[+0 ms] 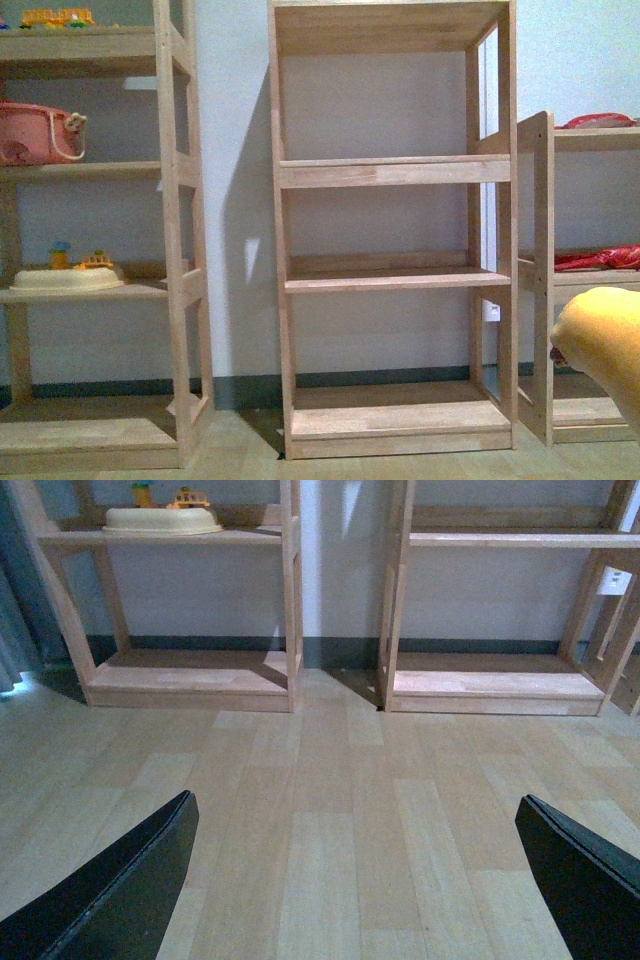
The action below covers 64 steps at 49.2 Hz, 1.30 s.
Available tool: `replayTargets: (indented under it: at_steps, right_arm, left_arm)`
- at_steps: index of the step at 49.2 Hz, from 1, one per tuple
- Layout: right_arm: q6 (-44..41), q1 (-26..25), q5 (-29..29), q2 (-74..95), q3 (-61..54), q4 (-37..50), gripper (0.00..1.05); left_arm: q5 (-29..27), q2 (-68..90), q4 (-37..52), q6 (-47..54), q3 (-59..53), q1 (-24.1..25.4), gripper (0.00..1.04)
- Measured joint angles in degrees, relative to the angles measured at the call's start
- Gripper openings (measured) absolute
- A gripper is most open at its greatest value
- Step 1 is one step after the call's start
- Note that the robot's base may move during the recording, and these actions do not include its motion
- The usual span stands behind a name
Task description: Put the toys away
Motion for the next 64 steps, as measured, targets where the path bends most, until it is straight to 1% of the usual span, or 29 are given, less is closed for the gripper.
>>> replayTargets:
  at_steps: [64]
  right_arm:
    - [0.0, 0.0, 0.1, 0.0, 0.0, 0.0, 0.2]
  left_arm:
    - [0.0, 0.0, 0.0, 0.0, 0.0, 0.0, 0.99]
